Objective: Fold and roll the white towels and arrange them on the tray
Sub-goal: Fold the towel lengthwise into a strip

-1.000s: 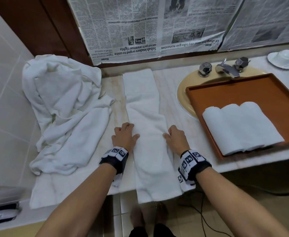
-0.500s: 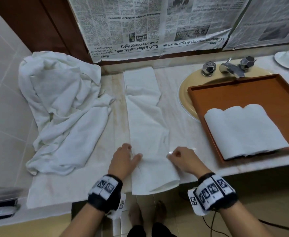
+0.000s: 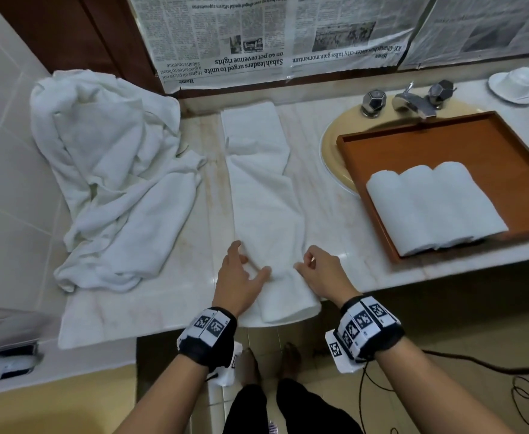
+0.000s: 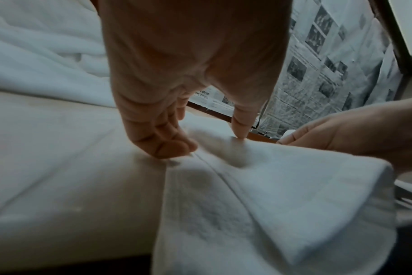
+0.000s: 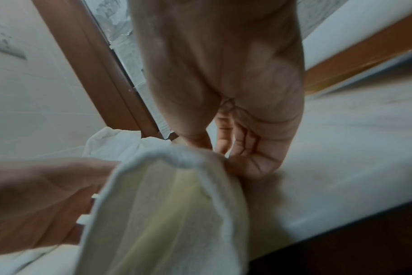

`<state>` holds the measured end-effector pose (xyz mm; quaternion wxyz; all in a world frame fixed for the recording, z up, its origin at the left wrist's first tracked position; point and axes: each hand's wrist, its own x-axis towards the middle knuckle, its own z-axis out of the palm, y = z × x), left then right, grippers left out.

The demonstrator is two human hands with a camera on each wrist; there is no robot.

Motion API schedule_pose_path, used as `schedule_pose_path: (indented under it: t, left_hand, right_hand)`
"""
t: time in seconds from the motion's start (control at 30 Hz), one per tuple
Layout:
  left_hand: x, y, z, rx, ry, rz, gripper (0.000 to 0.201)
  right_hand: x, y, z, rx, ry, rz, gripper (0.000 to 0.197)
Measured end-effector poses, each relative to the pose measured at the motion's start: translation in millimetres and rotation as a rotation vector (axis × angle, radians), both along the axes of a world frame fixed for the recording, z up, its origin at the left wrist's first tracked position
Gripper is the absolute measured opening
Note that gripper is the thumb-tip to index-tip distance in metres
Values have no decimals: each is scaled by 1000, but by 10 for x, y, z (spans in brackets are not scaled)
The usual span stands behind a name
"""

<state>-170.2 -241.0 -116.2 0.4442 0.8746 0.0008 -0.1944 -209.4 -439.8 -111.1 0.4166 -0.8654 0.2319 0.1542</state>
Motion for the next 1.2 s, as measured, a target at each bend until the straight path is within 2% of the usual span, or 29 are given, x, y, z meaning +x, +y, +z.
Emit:
schedule_pose_path:
  t: [0.13,0.27,0.33,0.4,0.47,0.53,0.63,0.77,0.87,0.93,1.0,1.1,1.2]
  left_hand:
    - [5,52,-21,-114,63,45,70]
    - [72,114,-7,-62,46,13,46]
    - [72,109,16,-21,30,-51,45]
    - [21,87,11,52,22,-91,58]
    - [-34,71,-32,154,-35,-116,65]
    - [-69,54,-54,201,-85,-133,63]
    - [-72,15,-54,169,-92,-100,52]
    - [-45,37,-21,98,-58,-53,42]
    - [-45,169,29,15,-4,1,35]
    - [-75,253,33,-31,58,26,34]
    - [-105,307,12,-37,79,32,33]
    - [-123,341,6,16,62,15,31]
    - [-128,315,33,110,5,-32,43]
  right_hand:
    - [-30,26,11,81,-40,-63,23]
    - [-38,34,35,71,-66,-50,21]
    - [-44,17,52,57,-101,-66,18]
    - [-84,15,54,62,-96,-64,18]
    - [-172,13,65,94,-65,-94,28]
    - [-317,-10,103,115,-37,-108,42]
    - [-567,-22,146,149,-9,-57,53]
    - [-751,51,101,55,-36,148,71]
    - [-819,84,42,52,-63,170,75]
    - [-868,102,2,-22,-114,183,69]
    - [-912,123,-31,-95,-167,209,53]
    - [-969,162,-67,-188,-171,293,27]
    - [-1020,205,-82,-237,-202,296,14]
